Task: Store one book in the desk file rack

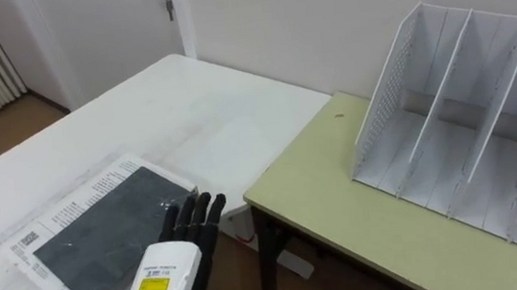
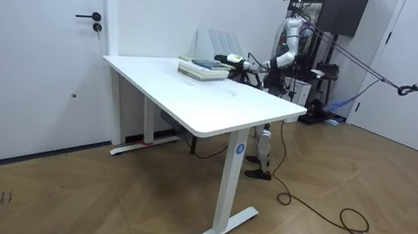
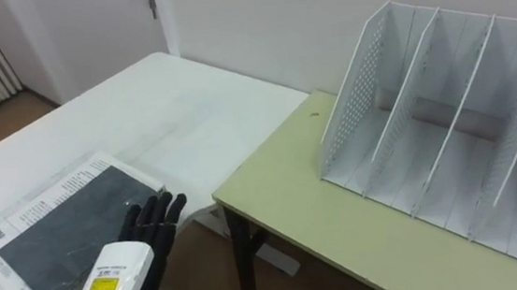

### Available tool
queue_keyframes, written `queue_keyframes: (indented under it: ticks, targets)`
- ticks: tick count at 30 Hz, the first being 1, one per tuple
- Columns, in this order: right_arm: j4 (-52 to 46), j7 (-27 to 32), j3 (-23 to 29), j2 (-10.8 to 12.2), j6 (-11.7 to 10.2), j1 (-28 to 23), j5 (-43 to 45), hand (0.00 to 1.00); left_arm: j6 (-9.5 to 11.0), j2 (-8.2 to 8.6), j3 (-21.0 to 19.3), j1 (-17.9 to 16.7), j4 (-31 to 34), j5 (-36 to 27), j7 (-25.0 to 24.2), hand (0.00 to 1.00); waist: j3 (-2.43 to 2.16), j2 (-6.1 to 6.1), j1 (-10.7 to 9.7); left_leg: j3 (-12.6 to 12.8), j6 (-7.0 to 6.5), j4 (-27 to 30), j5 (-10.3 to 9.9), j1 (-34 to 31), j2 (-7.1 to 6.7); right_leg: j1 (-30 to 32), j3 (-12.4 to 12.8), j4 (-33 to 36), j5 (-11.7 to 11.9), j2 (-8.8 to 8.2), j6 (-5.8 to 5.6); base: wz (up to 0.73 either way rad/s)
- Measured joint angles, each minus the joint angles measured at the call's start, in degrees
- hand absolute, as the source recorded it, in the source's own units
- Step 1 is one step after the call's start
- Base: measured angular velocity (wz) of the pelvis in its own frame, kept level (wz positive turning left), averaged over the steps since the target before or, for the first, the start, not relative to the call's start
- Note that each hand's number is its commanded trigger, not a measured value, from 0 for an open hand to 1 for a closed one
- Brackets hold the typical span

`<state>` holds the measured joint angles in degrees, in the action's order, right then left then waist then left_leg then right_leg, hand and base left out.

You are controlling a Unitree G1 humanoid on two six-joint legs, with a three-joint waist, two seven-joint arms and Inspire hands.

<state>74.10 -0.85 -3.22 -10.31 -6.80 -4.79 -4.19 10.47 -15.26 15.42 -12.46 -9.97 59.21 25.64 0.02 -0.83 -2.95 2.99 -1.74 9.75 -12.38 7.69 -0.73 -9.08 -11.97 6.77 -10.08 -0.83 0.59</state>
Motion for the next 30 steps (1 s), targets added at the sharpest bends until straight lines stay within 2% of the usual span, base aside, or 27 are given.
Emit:
queue_keyframes:
  ticks: [7,22,30]
  targets:
    - [-0.02,-0.66,0.5,-0.06,0.14,-0.49,-0.02,0.0,0.0,0.02,-3.79,-3.42,0.06,0.08,0.48,0.0,-0.16,-0.24,0.37,-0.07,0.0,-0.01,-0.01,-0.1,-0.01,-0.02,-0.11,0.0,0.0,-0.02,0.0,0.0]
    - [-0.28,-0.62,1.39,-0.68,0.26,-1.46,0.37,0.0,-0.52,0.02,-4.4,-4.58,0.06,1.61,1.24,0.0,-0.63,0.94,1.42,-0.31,0.01,0.06,-0.01,0.01,-0.01,-0.26,-0.82,0.1,0.01,-0.08,0.0,0.0]
    - [-0.31,-0.57,2.87,-0.7,0.54,-2.02,1.91,0.0,-0.52,0.03,-6.75,-4.7,-0.02,1.62,2.44,0.0,-0.41,1.25,1.33,-0.63,0.02,0.11,-0.03,0.24,-0.02,-0.83,-0.77,0.02,-0.01,-0.07,-0.01,0.01]
